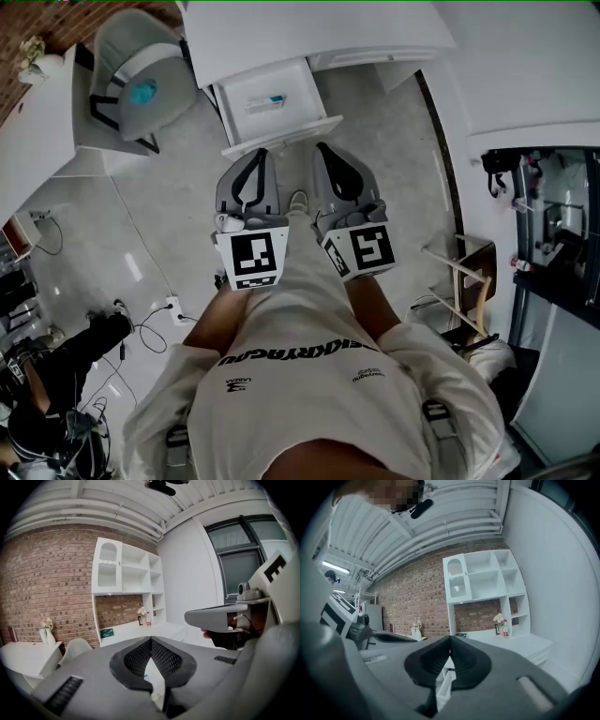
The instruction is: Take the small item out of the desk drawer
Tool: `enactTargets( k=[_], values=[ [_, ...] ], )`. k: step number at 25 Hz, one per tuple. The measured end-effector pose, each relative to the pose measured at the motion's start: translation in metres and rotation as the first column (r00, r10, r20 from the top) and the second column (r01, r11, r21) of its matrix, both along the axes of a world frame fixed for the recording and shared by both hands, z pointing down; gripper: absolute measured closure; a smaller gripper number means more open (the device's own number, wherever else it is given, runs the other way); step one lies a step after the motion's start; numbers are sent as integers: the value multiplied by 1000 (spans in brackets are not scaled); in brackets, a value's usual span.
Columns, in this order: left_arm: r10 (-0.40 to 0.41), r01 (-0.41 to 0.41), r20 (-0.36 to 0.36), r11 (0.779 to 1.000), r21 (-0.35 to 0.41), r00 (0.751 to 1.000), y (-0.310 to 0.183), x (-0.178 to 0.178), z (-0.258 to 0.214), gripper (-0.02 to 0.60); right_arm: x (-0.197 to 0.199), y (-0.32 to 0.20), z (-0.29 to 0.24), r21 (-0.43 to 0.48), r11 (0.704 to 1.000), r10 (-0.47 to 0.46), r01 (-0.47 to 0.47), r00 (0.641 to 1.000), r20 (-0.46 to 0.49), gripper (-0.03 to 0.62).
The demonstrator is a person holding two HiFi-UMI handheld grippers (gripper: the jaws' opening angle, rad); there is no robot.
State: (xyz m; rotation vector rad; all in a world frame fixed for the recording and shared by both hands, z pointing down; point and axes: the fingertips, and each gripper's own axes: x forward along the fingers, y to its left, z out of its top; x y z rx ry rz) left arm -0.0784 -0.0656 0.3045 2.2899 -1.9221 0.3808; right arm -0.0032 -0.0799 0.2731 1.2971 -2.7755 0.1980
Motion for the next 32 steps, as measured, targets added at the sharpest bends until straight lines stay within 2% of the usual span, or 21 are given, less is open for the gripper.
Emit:
enactTargets(
  k=[10,17,24,32],
  values=[
    [-46,48,23,996,-80,999,-95,12,31,584,12,-90,26,-45,996,-76,76,997,-6,595],
    [-30,42,68,980,-194,997,-130,7,75,583,13,-125,72,-138,988,-76,73,997,-14,595],
    [59,-17,130,954,-300,990,-160,-11,121,583,1,-150,104,-179,984,-32,26,999,-26,595],
    [237,-137,198,899,-417,951,-201,-37,190,583,-20,-176,144,-224,973,43,-56,997,-61,594]
  ],
)
